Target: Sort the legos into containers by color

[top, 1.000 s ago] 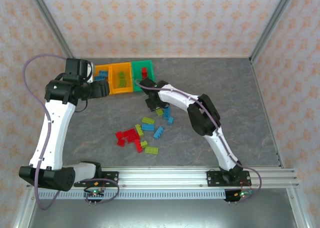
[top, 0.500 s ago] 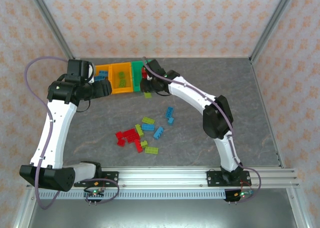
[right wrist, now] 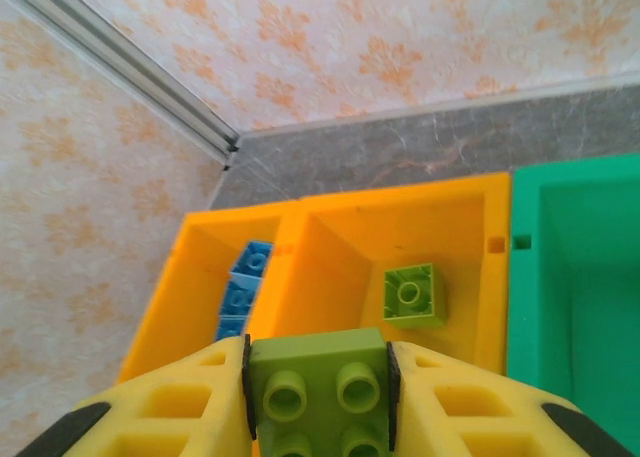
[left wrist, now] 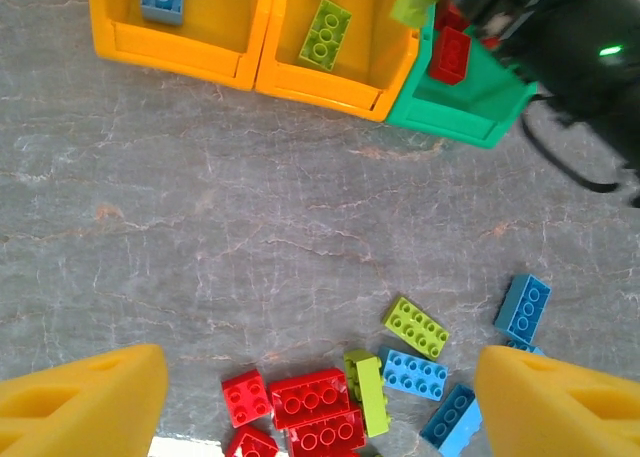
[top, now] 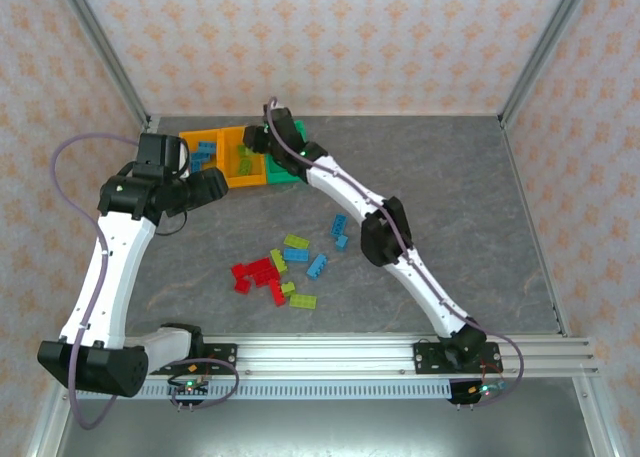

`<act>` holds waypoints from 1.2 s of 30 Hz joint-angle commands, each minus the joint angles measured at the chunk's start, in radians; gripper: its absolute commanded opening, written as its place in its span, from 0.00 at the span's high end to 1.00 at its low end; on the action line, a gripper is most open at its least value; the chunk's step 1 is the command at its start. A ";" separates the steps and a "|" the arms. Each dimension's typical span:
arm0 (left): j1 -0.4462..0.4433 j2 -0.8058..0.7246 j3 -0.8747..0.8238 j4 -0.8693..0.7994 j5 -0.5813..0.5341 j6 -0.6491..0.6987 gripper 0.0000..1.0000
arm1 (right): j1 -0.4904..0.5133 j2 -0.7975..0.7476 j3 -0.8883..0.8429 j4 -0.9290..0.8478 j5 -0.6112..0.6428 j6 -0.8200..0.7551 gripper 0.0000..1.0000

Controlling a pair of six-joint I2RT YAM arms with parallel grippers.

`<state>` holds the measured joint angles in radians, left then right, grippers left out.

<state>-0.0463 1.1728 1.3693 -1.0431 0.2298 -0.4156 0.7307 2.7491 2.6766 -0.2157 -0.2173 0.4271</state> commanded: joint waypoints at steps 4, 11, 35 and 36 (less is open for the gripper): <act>-0.012 -0.013 0.002 -0.028 0.015 0.026 0.18 | 0.011 0.049 0.076 0.235 0.050 -0.049 0.54; -0.012 0.014 0.007 -0.009 0.016 0.047 0.18 | -0.002 -0.090 0.023 0.091 -0.005 -0.071 0.27; -0.611 0.582 0.253 0.097 -0.001 -0.034 0.18 | -0.131 -1.514 -1.574 -0.491 0.379 0.222 0.01; -0.642 0.643 0.299 0.092 -0.005 -0.028 0.18 | -0.131 -1.551 -1.609 -0.504 0.409 0.233 0.01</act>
<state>-0.6178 1.6993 1.5700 -0.9504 0.2535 -0.4240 0.5995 1.3083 1.1278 -0.6079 0.0673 0.5892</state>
